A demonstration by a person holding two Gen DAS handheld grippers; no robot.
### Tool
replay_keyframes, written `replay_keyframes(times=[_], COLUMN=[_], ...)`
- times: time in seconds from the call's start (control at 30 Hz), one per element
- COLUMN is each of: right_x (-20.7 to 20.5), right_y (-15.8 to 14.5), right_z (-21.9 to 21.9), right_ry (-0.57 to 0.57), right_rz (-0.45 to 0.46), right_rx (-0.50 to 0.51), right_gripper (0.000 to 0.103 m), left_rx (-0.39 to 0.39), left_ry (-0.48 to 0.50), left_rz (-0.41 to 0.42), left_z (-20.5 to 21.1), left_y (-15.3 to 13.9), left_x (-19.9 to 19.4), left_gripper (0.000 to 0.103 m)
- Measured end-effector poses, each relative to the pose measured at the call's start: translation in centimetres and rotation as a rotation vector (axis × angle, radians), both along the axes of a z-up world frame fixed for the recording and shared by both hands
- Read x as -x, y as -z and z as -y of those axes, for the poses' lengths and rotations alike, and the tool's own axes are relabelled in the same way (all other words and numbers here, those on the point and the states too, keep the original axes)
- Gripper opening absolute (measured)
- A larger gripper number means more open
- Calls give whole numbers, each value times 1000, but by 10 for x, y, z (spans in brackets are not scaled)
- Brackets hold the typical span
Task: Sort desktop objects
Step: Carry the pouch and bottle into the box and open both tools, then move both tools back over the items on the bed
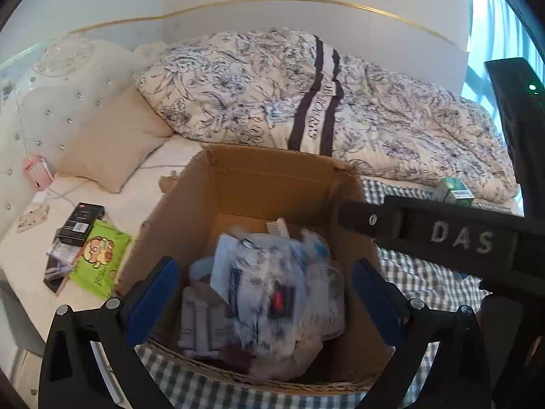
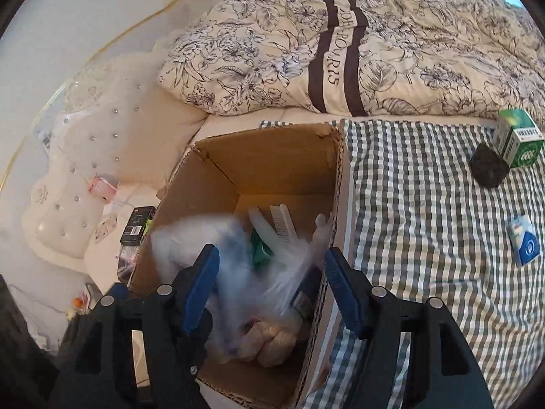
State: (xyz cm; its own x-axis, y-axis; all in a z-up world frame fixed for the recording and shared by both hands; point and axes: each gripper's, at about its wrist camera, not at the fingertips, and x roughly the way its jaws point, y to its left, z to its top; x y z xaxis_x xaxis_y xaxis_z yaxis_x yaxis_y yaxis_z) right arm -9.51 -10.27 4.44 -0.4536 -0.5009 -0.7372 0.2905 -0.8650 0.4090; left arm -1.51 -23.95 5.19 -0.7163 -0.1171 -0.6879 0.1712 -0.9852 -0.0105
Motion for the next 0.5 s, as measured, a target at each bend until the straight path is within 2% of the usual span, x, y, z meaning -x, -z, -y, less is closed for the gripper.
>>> replay_keyframes(times=[0.2,0.3,0.5], right_x=[-14,-33,-75], right_y=[-18,-31,-52], right_z=[-26,-58,-131], right_ry=[40,88,177], right_rz=[-67,-120,-147], right_rx=[33,22,26], right_gripper=[64,65,65], left_rx=[-2,1,6], left_ry=[18,43,87], left_rz=[-16,-20,-55], left_z=[-22,-41,-88], left_y=[-13,-24,-53], left_x=[-13,-27,-64], left_gripper=[103,103,103])
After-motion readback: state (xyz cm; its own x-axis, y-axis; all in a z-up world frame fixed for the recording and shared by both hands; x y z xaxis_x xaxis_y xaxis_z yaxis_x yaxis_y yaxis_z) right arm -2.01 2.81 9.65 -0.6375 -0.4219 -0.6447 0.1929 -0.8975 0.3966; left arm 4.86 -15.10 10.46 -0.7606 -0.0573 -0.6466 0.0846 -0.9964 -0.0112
